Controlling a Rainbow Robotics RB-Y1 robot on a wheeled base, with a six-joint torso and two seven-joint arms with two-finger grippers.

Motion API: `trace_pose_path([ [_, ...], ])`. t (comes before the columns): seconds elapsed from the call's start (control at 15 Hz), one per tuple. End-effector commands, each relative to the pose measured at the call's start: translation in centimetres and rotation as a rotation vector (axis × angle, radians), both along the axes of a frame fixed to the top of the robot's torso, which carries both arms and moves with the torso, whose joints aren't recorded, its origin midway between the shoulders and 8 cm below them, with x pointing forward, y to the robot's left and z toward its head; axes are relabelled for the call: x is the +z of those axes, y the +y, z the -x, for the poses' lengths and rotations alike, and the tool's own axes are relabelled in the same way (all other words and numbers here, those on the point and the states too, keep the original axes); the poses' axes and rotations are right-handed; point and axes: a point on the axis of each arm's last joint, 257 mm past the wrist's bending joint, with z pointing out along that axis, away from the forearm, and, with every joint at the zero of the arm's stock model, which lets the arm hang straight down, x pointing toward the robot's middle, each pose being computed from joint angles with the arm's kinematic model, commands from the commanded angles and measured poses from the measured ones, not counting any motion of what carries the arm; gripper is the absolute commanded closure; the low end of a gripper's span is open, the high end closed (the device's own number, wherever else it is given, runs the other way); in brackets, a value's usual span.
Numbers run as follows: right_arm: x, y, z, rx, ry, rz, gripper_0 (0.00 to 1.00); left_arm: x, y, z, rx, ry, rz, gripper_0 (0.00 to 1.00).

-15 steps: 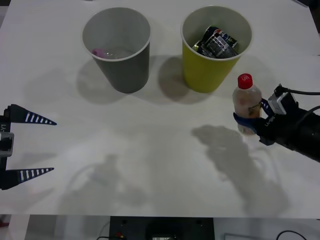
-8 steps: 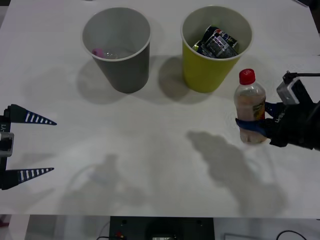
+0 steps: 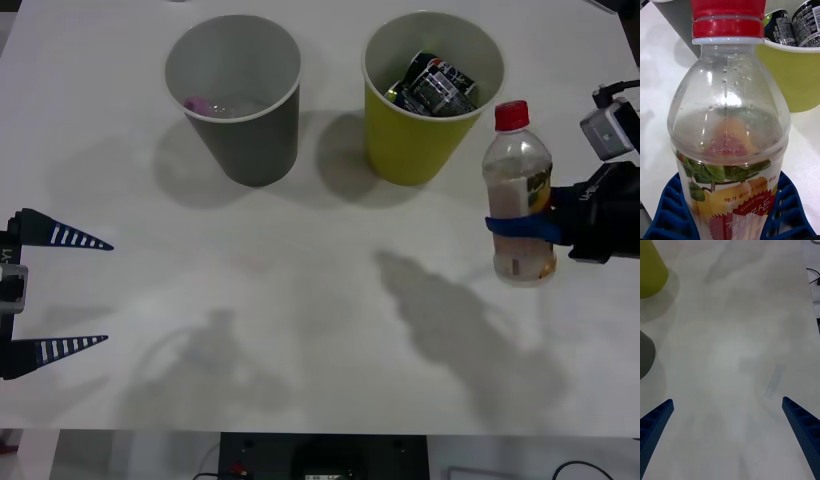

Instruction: Put the can into the green bin and the plastic bottle into the gray bin

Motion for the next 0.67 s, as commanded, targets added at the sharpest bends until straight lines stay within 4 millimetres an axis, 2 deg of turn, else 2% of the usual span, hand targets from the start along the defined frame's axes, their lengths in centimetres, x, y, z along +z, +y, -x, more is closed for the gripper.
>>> trace_pose_path([
  [0.07, 1.6, 0.1, -0.3, 0.009, 0.017, 0.031, 1.0, 0.0, 0.0, 0.0, 0.0, 0.0, 0.0, 0.0],
  [0.33, 5.0, 1.0, -1.1, 0.064, -0.029, 0.101, 1.0, 0.0, 0.0, 0.0, 0.0, 0.0, 0.0, 0.0],
  [0.53, 7.8, 2.9, -2.3, 0.125, -0.067, 0.149, 1.0, 0.0, 0.0, 0.0, 0.0, 0.0, 0.0, 0.0],
  [0.67, 8.9, 4.3, -4.0, 0.147, -0.074, 0.166, 1.0, 0.0, 0.0, 0.0, 0.0, 0.0, 0.0, 0.0],
])
